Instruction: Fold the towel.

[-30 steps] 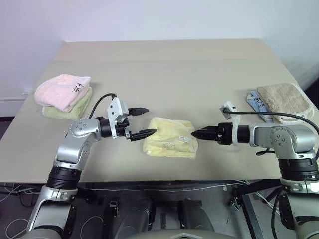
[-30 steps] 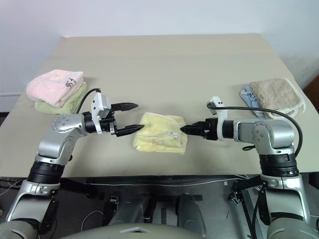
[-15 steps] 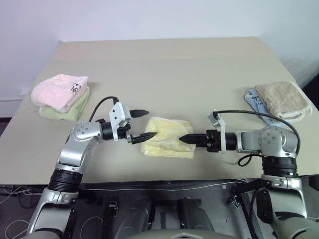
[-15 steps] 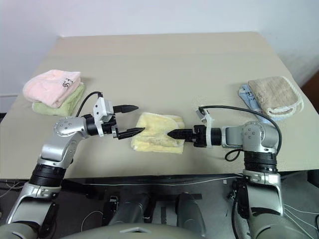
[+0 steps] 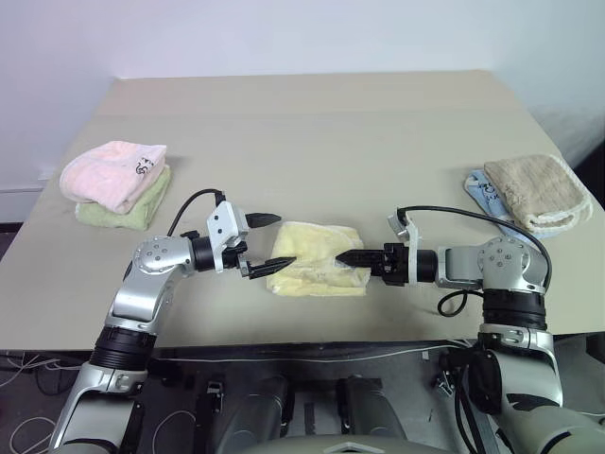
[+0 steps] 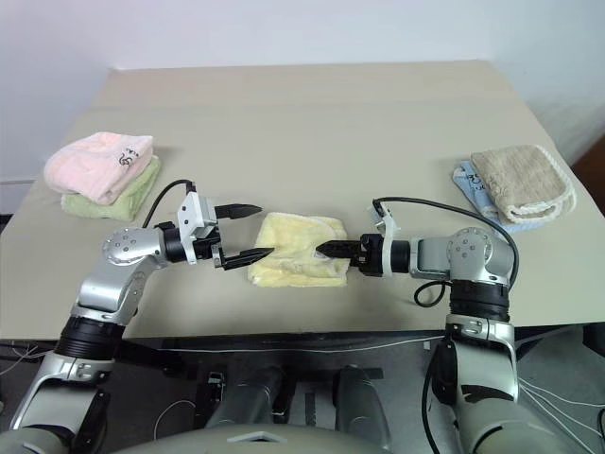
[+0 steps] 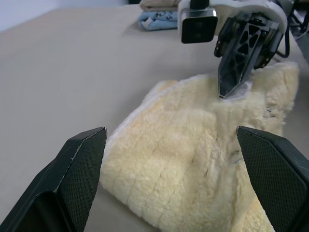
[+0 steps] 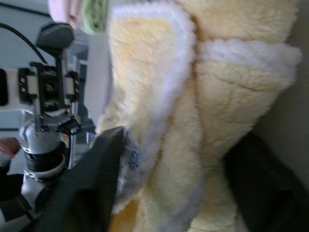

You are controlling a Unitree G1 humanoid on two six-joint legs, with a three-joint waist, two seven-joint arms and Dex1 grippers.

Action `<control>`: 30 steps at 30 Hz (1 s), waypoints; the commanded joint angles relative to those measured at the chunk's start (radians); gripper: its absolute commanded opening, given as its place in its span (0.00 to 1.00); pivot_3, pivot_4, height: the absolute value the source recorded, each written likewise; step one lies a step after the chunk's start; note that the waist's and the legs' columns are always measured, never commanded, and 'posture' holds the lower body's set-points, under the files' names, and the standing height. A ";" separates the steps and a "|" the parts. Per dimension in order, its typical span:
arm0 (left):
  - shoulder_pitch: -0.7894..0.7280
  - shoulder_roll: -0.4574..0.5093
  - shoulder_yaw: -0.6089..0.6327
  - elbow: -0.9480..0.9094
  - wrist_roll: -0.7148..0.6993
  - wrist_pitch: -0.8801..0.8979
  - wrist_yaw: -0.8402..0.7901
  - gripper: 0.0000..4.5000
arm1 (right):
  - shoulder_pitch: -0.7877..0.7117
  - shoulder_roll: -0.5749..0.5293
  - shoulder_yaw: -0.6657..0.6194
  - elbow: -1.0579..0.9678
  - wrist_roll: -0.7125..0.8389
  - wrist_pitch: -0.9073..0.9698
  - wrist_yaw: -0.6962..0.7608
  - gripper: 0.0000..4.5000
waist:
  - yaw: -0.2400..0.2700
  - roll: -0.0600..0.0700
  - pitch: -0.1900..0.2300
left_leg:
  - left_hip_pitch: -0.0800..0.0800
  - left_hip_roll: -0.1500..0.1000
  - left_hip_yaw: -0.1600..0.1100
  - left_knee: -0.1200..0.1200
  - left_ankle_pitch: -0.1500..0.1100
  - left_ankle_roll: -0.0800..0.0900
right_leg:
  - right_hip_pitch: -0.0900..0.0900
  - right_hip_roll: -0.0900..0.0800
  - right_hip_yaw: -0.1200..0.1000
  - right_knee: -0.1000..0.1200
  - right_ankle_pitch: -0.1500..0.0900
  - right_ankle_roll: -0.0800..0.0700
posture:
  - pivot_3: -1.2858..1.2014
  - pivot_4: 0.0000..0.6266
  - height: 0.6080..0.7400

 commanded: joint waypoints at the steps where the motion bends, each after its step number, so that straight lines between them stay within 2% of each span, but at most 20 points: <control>1: 0.002 0.005 0.001 -0.009 0.003 -0.026 0.002 1.00 | -0.003 -0.016 0.002 -0.032 0.032 0.006 0.008 0.32 | -0.001 0.000 0.000 | 0.000 0.000 0.000 0.000 0.000 0.000 | 0.000 0.000 0.000 0.000 0.000 0.000 | 0.52 0.24 1.00; 4: -0.001 0.006 -0.001 -0.001 0.006 -0.030 0.000 1.00 | -0.001 -0.019 0.006 -0.045 0.052 0.006 0.009 0.09 | -0.001 0.000 0.000 | 0.000 0.000 0.000 0.000 0.000 0.000 | 0.000 0.000 0.000 0.000 0.000 0.000 | 0.52 0.24 1.00; 6: -0.002 0.006 -0.002 0.003 0.006 -0.032 -0.002 1.00 | 0.004 -0.022 0.010 -0.062 0.073 0.006 0.010 0.01 | 0.000 0.000 0.000 | 0.000 0.000 0.000 0.000 0.000 0.000 | 0.000 0.000 0.000 0.000 0.000 0.000 | 0.52 0.24 1.00; 12: -0.038 -0.002 -0.005 0.045 0.003 -0.037 -0.008 1.00 | 0.007 -0.016 -0.062 -0.136 0.161 0.006 -0.015 0.01 | 0.001 0.000 0.000 | 0.000 0.000 0.000 0.000 0.000 0.000 | 0.000 0.000 0.000 0.000 0.000 0.000 | 0.52 0.24 1.00; 16: -0.099 -0.033 0.035 0.070 -0.051 0.014 0.023 1.00 | -0.029 0.012 -0.217 -0.227 0.216 -0.003 -0.073 0.01 | 0.003 0.000 0.000 | 0.000 0.000 0.000 0.000 0.000 0.000 | 0.000 0.000 0.000 0.000 0.000 0.000 | 0.52 0.24 1.00; 20: -0.156 -0.087 0.071 0.028 -0.127 0.099 0.077 1.00 | -0.059 -0.018 -0.382 -0.214 0.223 -0.090 -0.159 0.01 | 0.004 0.000 0.000 | -0.001 0.000 0.000 0.001 0.000 0.000 | 0.000 0.000 0.000 0.000 0.000 0.001 | 0.52 0.24 1.00; 24: -0.168 -0.153 0.077 -0.065 -0.220 0.207 0.121 1.00 | -0.091 -0.056 -0.502 -0.166 0.204 -0.208 -0.259 0.01 | 0.002 0.000 0.000 | -0.001 0.000 0.000 0.000 0.000 0.001 | 0.000 0.000 0.000 -0.001 0.000 0.001 | 0.52 0.24 1.00; 27: -0.156 -0.175 0.050 -0.066 -0.202 0.212 0.133 1.00 | -0.168 -0.077 -0.600 -0.077 0.155 -0.424 -0.393 0.01 | -0.005 0.001 0.000 | 0.000 0.000 0.001 0.001 0.001 0.000 | 0.000 0.000 0.001 0.001 0.001 0.001 | 0.52 0.24 1.00; 30: -0.148 -0.190 0.030 -0.063 -0.184 0.204 0.143 1.00 | -0.200 -0.105 -0.640 0.003 0.117 -0.587 -0.452 0.01 | 0.001 0.001 0.000 | 0.001 0.000 0.002 0.001 0.001 -0.001 | 0.000 0.000 0.002 0.004 0.000 0.001 | 0.52 0.24 1.00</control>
